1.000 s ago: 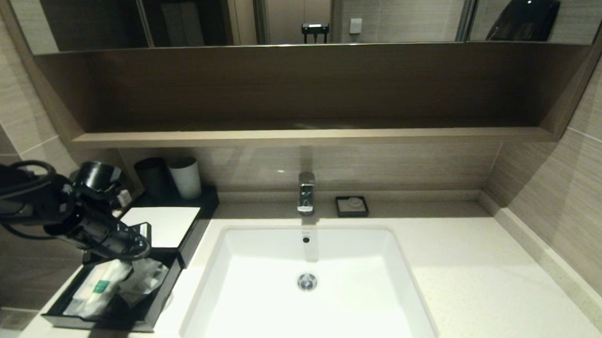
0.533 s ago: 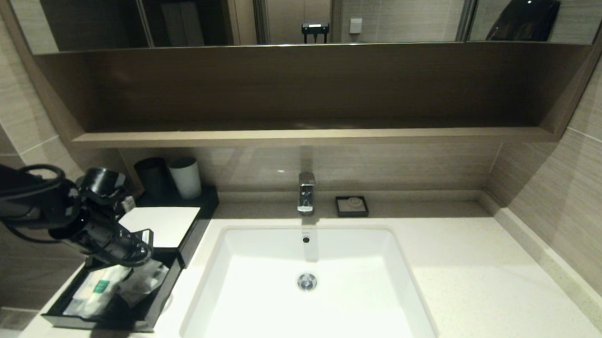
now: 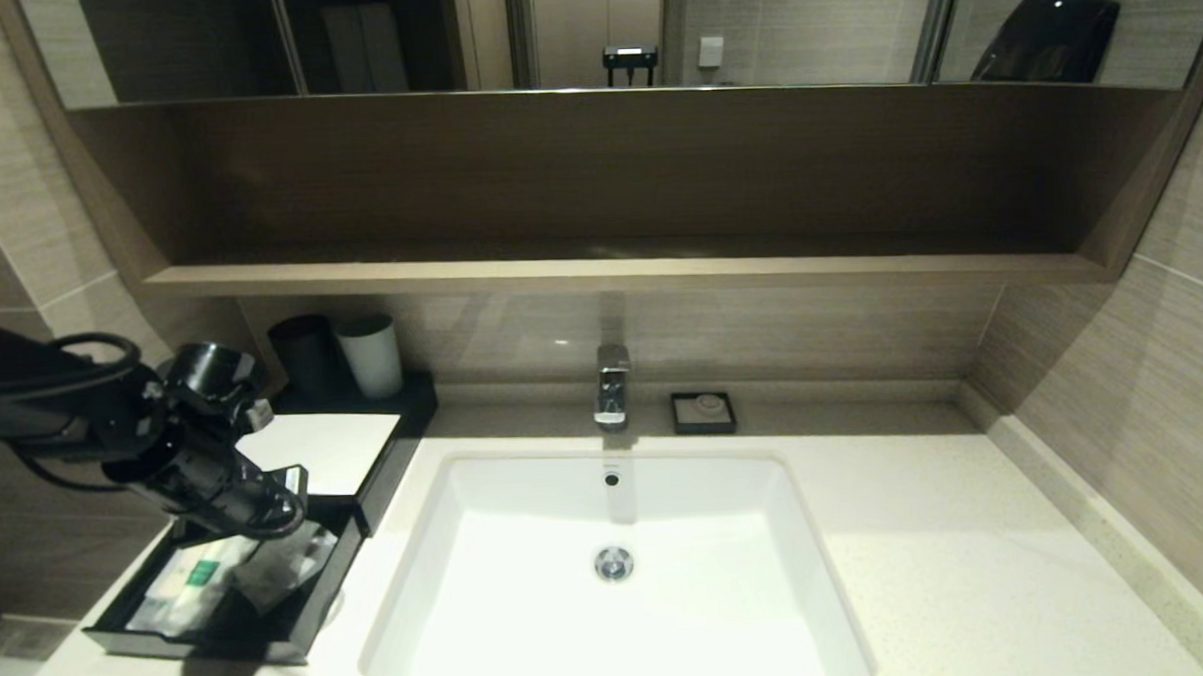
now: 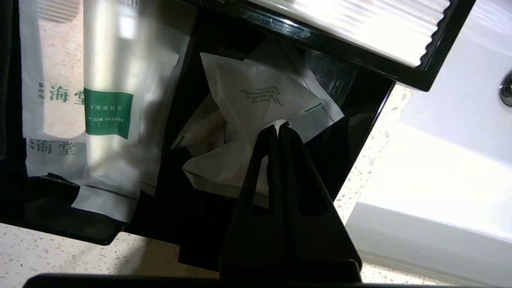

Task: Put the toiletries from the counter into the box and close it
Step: Place the bathroom toiletry into the drawer

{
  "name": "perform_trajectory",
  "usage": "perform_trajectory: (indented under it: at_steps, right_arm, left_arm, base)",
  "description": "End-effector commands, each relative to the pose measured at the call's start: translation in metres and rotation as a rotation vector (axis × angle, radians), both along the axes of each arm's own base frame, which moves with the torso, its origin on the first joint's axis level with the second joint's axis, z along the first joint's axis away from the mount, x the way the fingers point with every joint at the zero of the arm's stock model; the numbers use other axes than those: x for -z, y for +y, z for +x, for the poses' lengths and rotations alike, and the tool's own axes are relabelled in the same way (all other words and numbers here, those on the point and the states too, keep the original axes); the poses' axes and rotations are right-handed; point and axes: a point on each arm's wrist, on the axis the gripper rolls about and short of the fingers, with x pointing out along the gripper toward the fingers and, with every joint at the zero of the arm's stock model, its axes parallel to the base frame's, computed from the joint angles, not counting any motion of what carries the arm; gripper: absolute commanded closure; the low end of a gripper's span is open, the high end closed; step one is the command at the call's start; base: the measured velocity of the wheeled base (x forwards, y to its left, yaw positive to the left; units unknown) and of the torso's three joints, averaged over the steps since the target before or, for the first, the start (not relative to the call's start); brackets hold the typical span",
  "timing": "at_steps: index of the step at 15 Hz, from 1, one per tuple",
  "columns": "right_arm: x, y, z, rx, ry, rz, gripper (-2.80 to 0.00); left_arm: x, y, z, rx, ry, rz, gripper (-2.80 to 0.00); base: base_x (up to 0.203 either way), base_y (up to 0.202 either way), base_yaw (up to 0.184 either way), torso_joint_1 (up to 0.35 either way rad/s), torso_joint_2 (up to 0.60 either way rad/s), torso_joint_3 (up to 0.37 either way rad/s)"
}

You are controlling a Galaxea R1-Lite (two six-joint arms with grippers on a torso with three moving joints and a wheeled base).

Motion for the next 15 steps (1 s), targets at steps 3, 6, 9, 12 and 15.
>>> perform_trajectory:
  at_steps: [3,6,9,12,15]
  right_arm:
    - [0.0,0.0,0.0,0.0,0.001,-0.001,0.0]
    - [0.0,0.0,0.0,0.0,0.0,-0.001,0.0]
    - [0.0,0.0,0.0,0.0,0.0,0.001,0.0]
    - [0.0,0.0,0.0,0.0,0.0,-0.001,0.0]
    - [0.0,0.0,0.0,0.0,0.001,-0.001,0.0]
  left_arm:
    - [0.003,0.003,0.0,-0.001,0.012,0.003,0.0]
    - [0.004,0.004,0.001,0.0,0.015,0.005,0.0]
    - [0.007,0.006,0.001,0.002,0.024,0.009,0.0]
    - [0.013,0.011,0.004,-0.008,0.04,0.037,0.0]
    - [0.015,0.013,0.005,-0.006,0.046,0.039,0.0]
  base:
    - [0.0,0.0,0.0,0.0,0.0,0.0]
    - [0.0,0.0,0.0,0.0,0.0,0.0]
    - [0.0,0.0,0.0,0.0,0.0,0.0]
    - [0.0,0.0,0.0,0.0,0.0,0.0]
    - [0.0,0.0,0.0,0.0,0.0,0.0]
